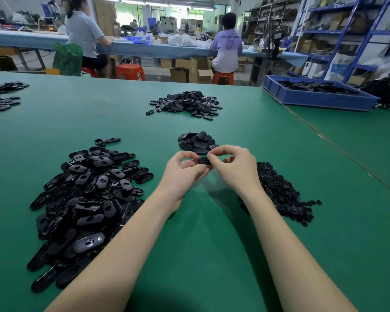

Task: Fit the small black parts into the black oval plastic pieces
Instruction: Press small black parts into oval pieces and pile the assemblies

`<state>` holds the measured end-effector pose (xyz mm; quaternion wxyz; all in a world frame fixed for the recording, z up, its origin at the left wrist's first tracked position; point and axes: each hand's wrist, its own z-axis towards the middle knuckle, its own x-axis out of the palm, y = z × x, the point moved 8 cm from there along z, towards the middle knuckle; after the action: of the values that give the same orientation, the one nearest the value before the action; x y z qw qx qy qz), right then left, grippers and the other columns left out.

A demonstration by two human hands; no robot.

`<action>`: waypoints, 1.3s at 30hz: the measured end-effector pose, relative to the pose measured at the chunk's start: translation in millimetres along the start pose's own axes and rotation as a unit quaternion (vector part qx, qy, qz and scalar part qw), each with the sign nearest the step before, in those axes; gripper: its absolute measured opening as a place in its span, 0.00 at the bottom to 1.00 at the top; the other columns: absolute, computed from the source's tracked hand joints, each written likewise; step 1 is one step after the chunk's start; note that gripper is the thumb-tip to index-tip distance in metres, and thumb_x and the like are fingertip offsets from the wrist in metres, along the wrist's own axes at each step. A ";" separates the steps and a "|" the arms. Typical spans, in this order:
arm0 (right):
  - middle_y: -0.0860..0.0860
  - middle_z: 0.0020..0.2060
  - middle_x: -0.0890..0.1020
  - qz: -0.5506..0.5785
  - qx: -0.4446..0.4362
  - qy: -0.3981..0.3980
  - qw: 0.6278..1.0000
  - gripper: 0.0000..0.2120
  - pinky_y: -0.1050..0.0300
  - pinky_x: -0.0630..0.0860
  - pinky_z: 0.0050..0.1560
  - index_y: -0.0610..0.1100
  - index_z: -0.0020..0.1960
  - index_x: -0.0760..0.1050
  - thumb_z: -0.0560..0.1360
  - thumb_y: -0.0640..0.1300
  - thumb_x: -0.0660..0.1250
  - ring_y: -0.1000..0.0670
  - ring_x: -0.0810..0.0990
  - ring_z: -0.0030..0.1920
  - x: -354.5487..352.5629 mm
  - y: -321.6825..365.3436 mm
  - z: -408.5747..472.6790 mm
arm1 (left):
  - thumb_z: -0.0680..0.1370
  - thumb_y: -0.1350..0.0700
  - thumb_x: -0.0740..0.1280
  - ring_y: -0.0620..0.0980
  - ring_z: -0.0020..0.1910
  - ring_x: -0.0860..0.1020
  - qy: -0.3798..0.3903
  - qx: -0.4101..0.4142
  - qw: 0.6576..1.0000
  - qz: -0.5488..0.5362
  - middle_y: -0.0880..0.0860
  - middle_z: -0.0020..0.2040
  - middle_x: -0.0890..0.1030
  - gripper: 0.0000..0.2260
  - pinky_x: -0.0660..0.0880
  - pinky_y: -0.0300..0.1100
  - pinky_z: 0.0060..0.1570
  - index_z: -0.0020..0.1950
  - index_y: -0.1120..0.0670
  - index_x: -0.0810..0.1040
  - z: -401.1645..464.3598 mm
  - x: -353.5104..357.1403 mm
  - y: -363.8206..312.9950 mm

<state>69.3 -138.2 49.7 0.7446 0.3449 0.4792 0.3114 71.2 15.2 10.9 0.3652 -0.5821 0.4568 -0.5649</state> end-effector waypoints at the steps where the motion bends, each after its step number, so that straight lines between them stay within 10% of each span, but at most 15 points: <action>1: 0.64 0.22 0.74 0.002 -0.003 0.001 1.000 0.04 0.59 0.68 0.33 0.54 0.40 0.84 0.73 0.50 0.74 0.56 0.70 0.27 0.0 0.5 0.0 | 0.76 0.71 0.68 0.51 0.48 0.86 -0.002 0.001 1.000 -0.005 0.57 0.46 0.85 0.11 0.80 0.37 0.52 0.52 0.57 0.74 0.3 -0.2 -0.3; 11: 0.63 0.26 0.78 0.008 -0.006 -0.028 1.000 0.05 0.59 0.70 0.36 0.53 0.40 0.82 0.75 0.50 0.72 0.58 0.74 0.29 3.4 1.9 -2.8 | 0.75 0.72 0.68 0.52 0.46 0.83 -0.001 0.002 1.000 -0.018 0.58 0.46 0.84 0.12 0.78 0.42 0.58 0.49 0.56 0.73 -0.6 3.3 0.4; 17: 0.56 0.45 0.84 -0.004 -0.018 -0.045 0.999 0.05 0.52 0.79 0.48 0.54 0.41 0.80 0.76 0.50 0.71 0.51 0.80 0.40 9.2 9.8 -7.3 | 0.75 0.70 0.71 0.52 0.43 0.79 -0.009 0.007 1.000 -0.004 0.56 0.44 0.83 0.12 0.76 0.45 0.58 0.47 0.55 0.74 -1.6 2.3 0.0; 25: 0.58 0.40 0.84 0.223 0.124 0.031 0.966 0.06 0.67 0.72 0.35 0.50 0.51 0.81 0.75 0.47 0.76 0.58 0.80 0.39 14.6 -8.7 -7.1 | 0.75 0.74 0.67 0.54 0.48 0.84 0.013 0.008 0.998 -0.055 0.57 0.43 0.85 0.13 0.79 0.41 0.57 0.48 0.57 0.73 -0.6 3.6 -6.9; 29: 0.57 0.41 0.85 0.271 0.222 0.139 0.926 0.06 0.57 0.66 0.42 0.51 0.49 0.85 0.73 0.50 0.76 0.52 0.76 0.45 21.8 -21.7 -13.6 | 0.77 0.72 0.66 0.51 0.46 0.86 0.043 -0.005 0.996 -0.084 0.59 0.46 0.85 0.08 0.81 0.37 0.52 0.50 0.60 0.74 -1.0 6.5 -9.4; 39: 0.63 0.31 0.81 0.154 0.117 0.145 0.970 0.02 0.71 0.69 0.32 0.51 0.43 0.84 0.73 0.47 0.77 0.64 0.75 0.31 5.0 -11.0 -2.9 | 0.78 0.66 0.70 0.47 0.37 0.84 0.046 0.002 0.998 0.049 0.55 0.39 0.85 0.05 0.77 0.33 0.36 0.50 0.58 0.78 -2.3 2.5 -12.9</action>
<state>69.8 -139.9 37.4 0.5648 0.4505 0.5564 0.4105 70.4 17.2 24.0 0.3720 -0.5319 0.4996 -0.5737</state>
